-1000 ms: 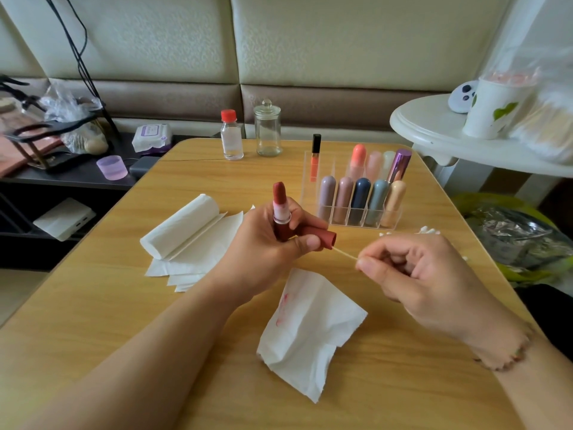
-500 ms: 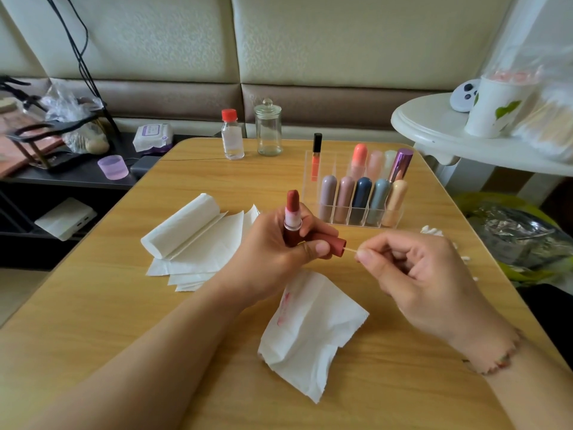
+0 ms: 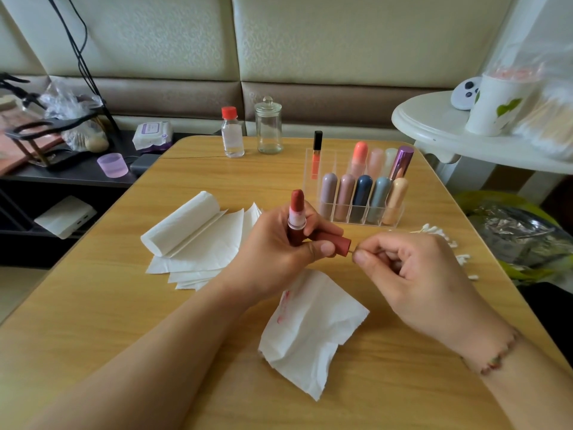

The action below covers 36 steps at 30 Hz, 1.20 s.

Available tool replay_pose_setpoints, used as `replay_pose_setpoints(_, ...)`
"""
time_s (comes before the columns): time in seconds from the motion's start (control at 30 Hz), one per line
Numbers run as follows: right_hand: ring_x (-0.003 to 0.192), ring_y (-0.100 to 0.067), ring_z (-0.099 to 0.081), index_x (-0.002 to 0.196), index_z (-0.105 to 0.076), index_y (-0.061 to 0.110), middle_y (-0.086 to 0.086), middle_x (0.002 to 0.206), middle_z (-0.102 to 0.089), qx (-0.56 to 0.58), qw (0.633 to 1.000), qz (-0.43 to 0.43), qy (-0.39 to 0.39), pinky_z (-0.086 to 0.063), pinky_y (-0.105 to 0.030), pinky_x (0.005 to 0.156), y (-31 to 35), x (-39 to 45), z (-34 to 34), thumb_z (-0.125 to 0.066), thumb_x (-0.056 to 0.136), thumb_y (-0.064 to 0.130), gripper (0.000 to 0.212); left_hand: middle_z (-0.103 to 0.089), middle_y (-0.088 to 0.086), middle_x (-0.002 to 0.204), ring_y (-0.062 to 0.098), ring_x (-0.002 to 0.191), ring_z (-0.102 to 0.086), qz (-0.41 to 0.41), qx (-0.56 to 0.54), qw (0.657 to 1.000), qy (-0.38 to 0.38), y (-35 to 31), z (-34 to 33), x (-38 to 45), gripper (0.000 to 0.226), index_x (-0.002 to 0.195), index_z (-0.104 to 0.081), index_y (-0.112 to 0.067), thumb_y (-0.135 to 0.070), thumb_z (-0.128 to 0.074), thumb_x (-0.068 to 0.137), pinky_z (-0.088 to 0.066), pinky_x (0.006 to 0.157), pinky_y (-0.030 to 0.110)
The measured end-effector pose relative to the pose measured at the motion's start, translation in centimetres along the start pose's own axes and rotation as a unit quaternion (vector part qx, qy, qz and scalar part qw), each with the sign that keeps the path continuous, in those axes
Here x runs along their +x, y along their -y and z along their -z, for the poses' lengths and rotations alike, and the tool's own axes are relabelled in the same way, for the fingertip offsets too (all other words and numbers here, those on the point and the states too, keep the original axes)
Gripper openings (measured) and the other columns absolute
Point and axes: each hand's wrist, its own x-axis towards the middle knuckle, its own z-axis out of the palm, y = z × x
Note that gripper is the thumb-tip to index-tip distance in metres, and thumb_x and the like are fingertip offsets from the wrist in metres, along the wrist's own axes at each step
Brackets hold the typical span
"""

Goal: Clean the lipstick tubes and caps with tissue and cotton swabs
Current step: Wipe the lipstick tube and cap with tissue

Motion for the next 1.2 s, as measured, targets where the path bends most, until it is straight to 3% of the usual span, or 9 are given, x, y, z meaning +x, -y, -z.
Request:
replay_pose_setpoints(0.3, 0.049, -0.017, -0.051, 0.075, -0.072, 0.023, 0.000, 0.055, -0.058, 0.022, 0.999, -0.008, 0.025, -0.039, -0.030, 0.047, 0.1, 0.1, 0.3, -0.067, 0.094, 0.021, 0.020, -0.074, 0.008, 0.093, 0.023, 0.089, -0.073, 0.003, 0.008, 1.000, -0.005, -0.1, -0.1, 0.0, 0.030, 0.072, -0.049, -0.017, 0.007, -0.066, 0.080, -0.055, 0.079, 0.028)
replay_pose_setpoints(0.37, 0.045, -0.013, -0.046, 0.077, -0.072, 0.023, 0.004, 0.052, -0.055, 0.047, 0.999, -0.016, 0.012, -0.037, -0.030, 0.045, 0.1, 0.1, 0.3, -0.065, 0.095, 0.021, 0.020, -0.073, 0.007, 0.093, 0.022, 0.089, -0.073, 0.007, 0.009, 1.000, -0.002, 0.0, -0.1, 0.0, 0.031, 0.073, -0.046, -0.012, 0.011, -0.065, 0.082, -0.055, 0.079, 0.026)
replay_pose_setpoints(0.47, 0.043, -0.007, -0.041, 0.078, -0.071, 0.021, 0.012, 0.049, -0.050, 0.092, 0.995, -0.024, 0.031, -0.030, -0.018, 0.045, 0.3, 0.2, 0.5, -0.061, 0.092, 0.024, 0.018, -0.072, 0.007, 0.094, 0.019, 0.088, -0.073, 0.001, 0.014, 1.000, -0.001, -0.1, -0.1, 0.1, 0.035, 0.075, -0.042, -0.011, 0.015, -0.063, 0.082, -0.054, 0.079, 0.024)
replay_pose_setpoints(0.53, 0.043, -0.006, -0.040, 0.077, -0.072, 0.019, 0.009, 0.050, -0.049, 0.133, 0.988, -0.035, 0.065, -0.031, -0.016, 0.046, 0.4, 0.1, 0.7, -0.061, 0.090, 0.024, 0.018, -0.073, 0.005, 0.092, 0.018, 0.086, -0.073, -0.004, 0.020, 1.000, -0.007, -0.2, 0.0, 0.1, 0.037, 0.074, -0.042, -0.013, 0.017, -0.064, 0.081, -0.054, 0.077, 0.023)
replay_pose_setpoints(0.67, 0.046, -0.011, -0.040, 0.075, -0.071, 0.021, -0.006, 0.050, -0.048, 0.100, 0.987, -0.071, 0.103, -0.033, -0.028, 0.045, 0.0, 0.2, 1.2, -0.067, 0.094, 0.023, 0.019, -0.073, 0.015, 0.095, 0.022, 0.089, -0.074, -0.001, 0.034, 0.999, -0.017, -0.4, 0.2, 0.0, 0.038, 0.071, -0.047, -0.015, 0.018, -0.063, 0.082, -0.054, 0.078, 0.025)
replay_pose_setpoints(0.87, 0.042, -0.006, -0.042, 0.071, -0.071, 0.020, 0.004, 0.046, -0.052, 0.035, 0.996, -0.082, 0.022, -0.037, -0.019, 0.045, 0.1, 0.3, 1.6, -0.065, 0.091, 0.017, 0.021, -0.075, 0.003, 0.090, 0.018, 0.087, -0.073, 0.000, 0.040, 0.999, -0.033, -0.5, 0.6, 0.1, 0.037, 0.074, -0.043, -0.011, 0.019, -0.062, 0.082, -0.053, 0.077, 0.023)
replay_pose_setpoints(1.0, 0.040, -0.006, -0.040, 0.076, -0.071, 0.013, 0.003, 0.045, -0.049, 0.121, 0.992, -0.043, 0.002, -0.035, -0.018, 0.044, 0.4, 0.1, 1.6, -0.062, 0.092, 0.021, 0.021, -0.075, 0.002, 0.092, 0.019, 0.090, -0.073, -0.004, 0.044, 0.998, -0.033, -0.4, 0.8, 0.2, 0.034, 0.073, -0.041, -0.008, 0.016, -0.063, 0.083, -0.055, 0.080, 0.027)
replay_pose_setpoints(1.1, 0.041, -0.006, -0.040, 0.079, -0.072, 0.008, -0.001, 0.047, -0.047, 0.184, 0.981, -0.030, 0.043, -0.034, -0.017, 0.044, 0.5, -0.1, 1.7, -0.060, 0.087, 0.031, 0.027, -0.075, 0.004, 0.094, 0.023, 0.090, -0.073, -0.012, 0.038, 0.999, -0.032, -0.3, 0.9, 0.1, 0.030, 0.073, -0.038, -0.003, 0.010, -0.063, 0.084, -0.056, 0.082, 0.031)
replay_pose_setpoints(1.2, 0.042, -0.007, -0.040, 0.078, -0.072, 0.007, -0.001, 0.048, -0.048, 0.187, 0.979, -0.033, 0.078, -0.033, -0.018, 0.044, 0.5, -0.1, 1.8, -0.061, 0.087, 0.026, 0.023, -0.075, 0.009, 0.095, 0.024, 0.090, -0.073, -0.012, 0.032, 0.999, -0.037, -0.3, 0.9, 0.0, 0.029, 0.075, -0.041, -0.004, 0.011, -0.063, 0.085, -0.055, 0.080, 0.029)
